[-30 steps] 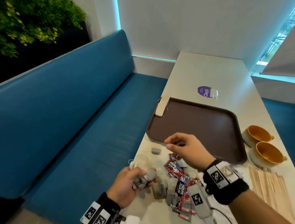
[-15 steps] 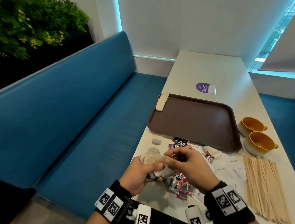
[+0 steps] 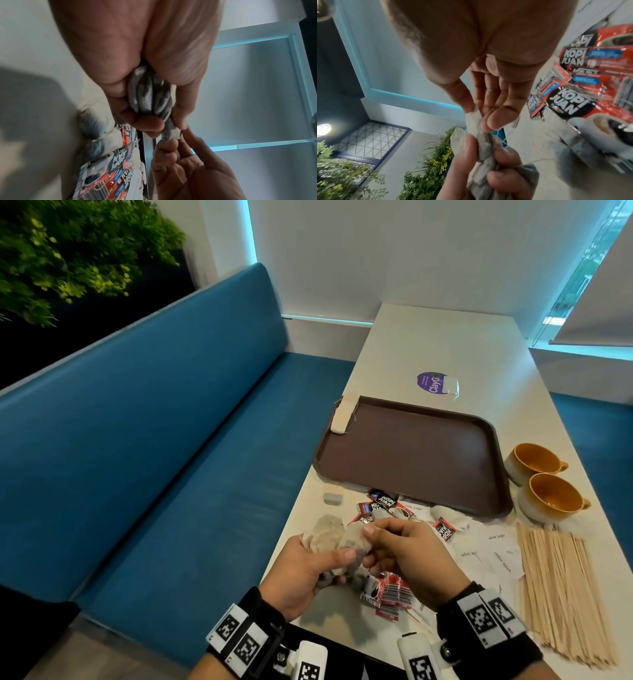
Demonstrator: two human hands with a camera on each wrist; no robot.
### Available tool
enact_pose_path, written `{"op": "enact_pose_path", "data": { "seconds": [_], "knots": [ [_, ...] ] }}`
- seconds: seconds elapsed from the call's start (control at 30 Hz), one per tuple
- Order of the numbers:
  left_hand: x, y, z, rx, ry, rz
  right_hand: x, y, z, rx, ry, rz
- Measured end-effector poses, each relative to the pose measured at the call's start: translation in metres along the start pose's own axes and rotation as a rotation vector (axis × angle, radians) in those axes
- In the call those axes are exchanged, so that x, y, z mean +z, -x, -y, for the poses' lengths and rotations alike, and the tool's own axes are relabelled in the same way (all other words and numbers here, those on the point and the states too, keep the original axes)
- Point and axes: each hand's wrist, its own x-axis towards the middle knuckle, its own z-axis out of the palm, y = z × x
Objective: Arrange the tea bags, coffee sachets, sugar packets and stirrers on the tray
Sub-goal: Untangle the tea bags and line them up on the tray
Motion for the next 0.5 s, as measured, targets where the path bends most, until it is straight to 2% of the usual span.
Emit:
{"op": "enact_pose_path", "data": {
  "seconds": [0.23, 0.37, 0.5],
  "knots": [
    [-0.006, -0.005, 0.002, 0.014, 0.02, -0.007, -0.005, -0.008, -0.002, 0.028, 0.059, 0.01],
    [-0.016, -0.013, 0.003, -0.03, 0.0, -0.077, -0.007, -0.019, 0.0, 0.064, 0.046, 0.015],
    [-0.028, -0.021, 0.001, -0.046, 0.072, -0.168, -0.01, -0.04, 0.013, -0.019, 0.132, -0.032]
  ]
}}
